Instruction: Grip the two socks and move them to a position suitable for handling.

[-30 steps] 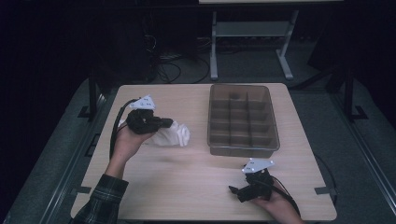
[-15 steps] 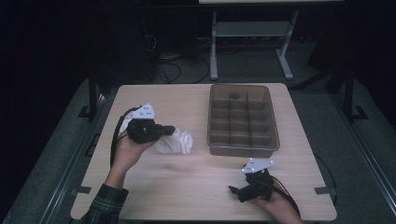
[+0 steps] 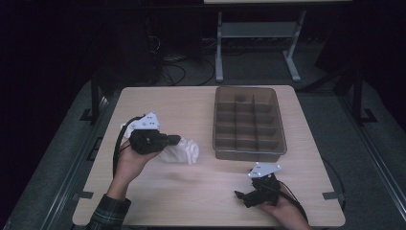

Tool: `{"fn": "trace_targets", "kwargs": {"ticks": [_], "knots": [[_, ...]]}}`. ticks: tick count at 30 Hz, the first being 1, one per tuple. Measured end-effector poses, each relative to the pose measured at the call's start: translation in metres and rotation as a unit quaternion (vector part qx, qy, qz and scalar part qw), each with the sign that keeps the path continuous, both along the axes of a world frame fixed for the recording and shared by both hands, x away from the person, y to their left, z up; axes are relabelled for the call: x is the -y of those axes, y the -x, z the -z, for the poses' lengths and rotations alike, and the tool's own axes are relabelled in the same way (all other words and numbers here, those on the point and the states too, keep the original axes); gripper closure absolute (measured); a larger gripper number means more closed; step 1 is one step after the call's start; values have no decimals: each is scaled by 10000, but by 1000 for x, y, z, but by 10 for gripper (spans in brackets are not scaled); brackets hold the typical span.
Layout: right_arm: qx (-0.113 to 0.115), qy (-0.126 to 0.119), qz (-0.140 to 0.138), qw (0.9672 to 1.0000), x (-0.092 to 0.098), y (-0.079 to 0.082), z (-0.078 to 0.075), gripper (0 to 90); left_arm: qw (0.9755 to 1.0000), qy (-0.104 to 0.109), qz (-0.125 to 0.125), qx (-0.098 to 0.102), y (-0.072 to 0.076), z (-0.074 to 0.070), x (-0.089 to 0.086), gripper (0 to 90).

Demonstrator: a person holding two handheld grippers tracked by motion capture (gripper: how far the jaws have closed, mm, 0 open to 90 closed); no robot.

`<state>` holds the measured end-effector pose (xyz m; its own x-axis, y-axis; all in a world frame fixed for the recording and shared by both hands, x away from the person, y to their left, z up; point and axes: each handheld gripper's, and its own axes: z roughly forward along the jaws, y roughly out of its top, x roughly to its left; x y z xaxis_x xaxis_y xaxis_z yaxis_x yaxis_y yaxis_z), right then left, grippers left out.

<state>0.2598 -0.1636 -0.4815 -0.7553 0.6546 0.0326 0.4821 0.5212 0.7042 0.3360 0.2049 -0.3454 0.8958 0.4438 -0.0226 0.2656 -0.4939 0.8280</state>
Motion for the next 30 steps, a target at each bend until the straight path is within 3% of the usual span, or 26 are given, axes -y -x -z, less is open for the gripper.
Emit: {"fn": "trace_targets", "kwargs": {"ticks": [12, 30], "knots": [[-13, 0, 13, 10000, 0, 0, 0, 23, 9997, -42, 224, -39, 16, 2, 13, 884], [-12, -15, 14, 10000, 0, 1, 0, 23, 9981, -60, 565, -233, 33, 18, 35, 884]]}}
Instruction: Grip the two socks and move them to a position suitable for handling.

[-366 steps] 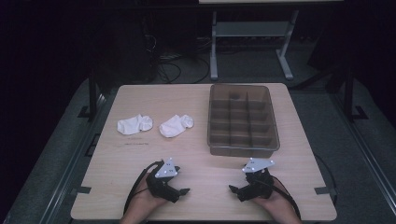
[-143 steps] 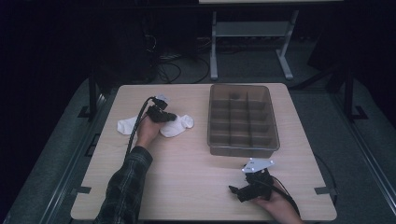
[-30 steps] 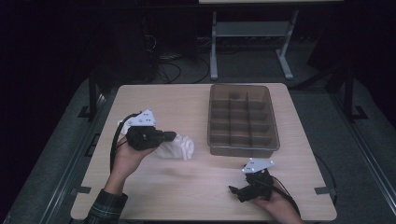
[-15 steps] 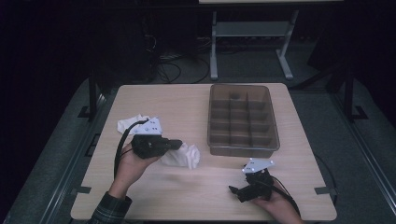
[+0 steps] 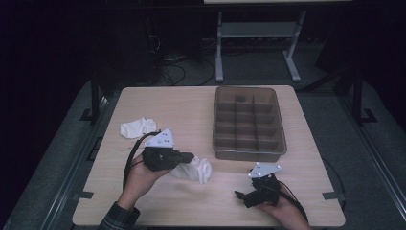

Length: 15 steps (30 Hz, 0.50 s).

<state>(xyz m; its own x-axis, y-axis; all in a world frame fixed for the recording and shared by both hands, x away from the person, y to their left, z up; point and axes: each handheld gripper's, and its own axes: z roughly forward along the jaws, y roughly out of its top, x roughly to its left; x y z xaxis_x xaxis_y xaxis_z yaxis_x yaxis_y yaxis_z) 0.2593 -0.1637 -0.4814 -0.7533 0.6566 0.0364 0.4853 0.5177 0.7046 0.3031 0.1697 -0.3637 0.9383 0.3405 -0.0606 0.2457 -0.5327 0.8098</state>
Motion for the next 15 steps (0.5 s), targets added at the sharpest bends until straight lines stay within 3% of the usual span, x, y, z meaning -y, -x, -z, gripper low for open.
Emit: {"fn": "trace_targets", "kwargs": {"ticks": [15], "knots": [[-2, -7, 6, 10000, 0, 0, 0, 23, 9986, -147, 478, -194, 5, 23, 31, 884]]}}
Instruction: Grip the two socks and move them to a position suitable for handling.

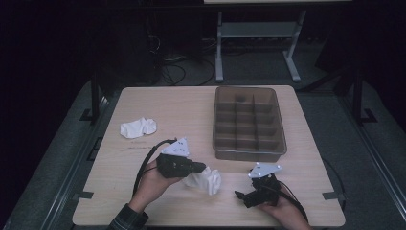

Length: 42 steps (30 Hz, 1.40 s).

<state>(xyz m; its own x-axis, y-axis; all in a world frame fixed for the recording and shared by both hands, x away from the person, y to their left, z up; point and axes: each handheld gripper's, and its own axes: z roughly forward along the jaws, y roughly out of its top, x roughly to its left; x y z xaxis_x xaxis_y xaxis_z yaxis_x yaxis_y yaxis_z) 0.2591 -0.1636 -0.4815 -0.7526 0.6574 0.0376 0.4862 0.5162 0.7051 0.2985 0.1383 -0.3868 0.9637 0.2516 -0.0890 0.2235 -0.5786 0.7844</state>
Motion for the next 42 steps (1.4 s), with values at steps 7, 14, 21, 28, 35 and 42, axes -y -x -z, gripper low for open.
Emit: {"fn": "trace_targets", "kwargs": {"ticks": [7, 14, 21, 28, 35, 42], "knots": [[12, 3, -4, 10000, 0, 0, 0, 23, 9998, 32, 125, -131, 0, 9, 9, 884], [1, 2, -1, 10000, 0, 0, 0, 23, 9994, -4, 199, -292, -1, 21, 19, 884], [-10, 13, 0, 10000, 0, 0, 0, 23, 9988, -113, 123, -461, -9, 37, 26, 883], [-11, 11, -3, 10000, 0, 0, 0, 23, 9980, -247, -21, -583, -16, 53, 31, 883], [7, 5, -5, 10000, 0, 0, 0, 23, 9962, -458, -165, -723, -23, 70, 32, 880], [23, 27, -9, 10000, 0, 0, 0, 23, 9954, -653, -172, -684, -25, 78, 36, 868]]}}
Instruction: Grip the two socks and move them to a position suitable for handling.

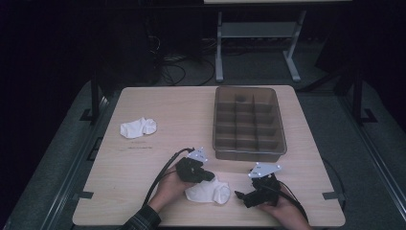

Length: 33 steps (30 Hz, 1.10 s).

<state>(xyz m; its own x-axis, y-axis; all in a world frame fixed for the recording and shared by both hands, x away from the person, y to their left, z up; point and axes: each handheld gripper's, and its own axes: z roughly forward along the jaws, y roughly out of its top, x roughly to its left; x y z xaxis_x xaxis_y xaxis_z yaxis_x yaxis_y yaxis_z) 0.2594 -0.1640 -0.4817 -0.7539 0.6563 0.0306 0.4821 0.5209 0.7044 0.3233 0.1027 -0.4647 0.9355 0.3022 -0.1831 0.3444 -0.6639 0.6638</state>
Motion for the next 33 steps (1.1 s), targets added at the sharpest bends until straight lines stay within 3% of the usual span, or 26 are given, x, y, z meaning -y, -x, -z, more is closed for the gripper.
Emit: {"fn": "trace_targets", "kwargs": {"ticks": [3, 6, 15, 21, 33], "knots": [[-9, -11, 0, 10000, 0, 0, 0, 23, 10000, -39, -35, 64, 0, -2, -1, 811], [-16, -21, 2, 10000, 0, 0, 0, 23, 9999, 75, -109, 93, 1, -6, -4, 779], [-17, -3, -15, 10000, 0, 0, 0, 23, 9994, 134, -200, 239, 2, -18, -14, 554], [0, 10, -33, 10000, 0, 0, 0, 23, 9991, 166, -238, 298, 1, -23, -20, 512], [8, 16, -37, 10000, 0, 0, 0, 23, 9982, 276, -388, 362, -5, -36, -35, 511]]}}
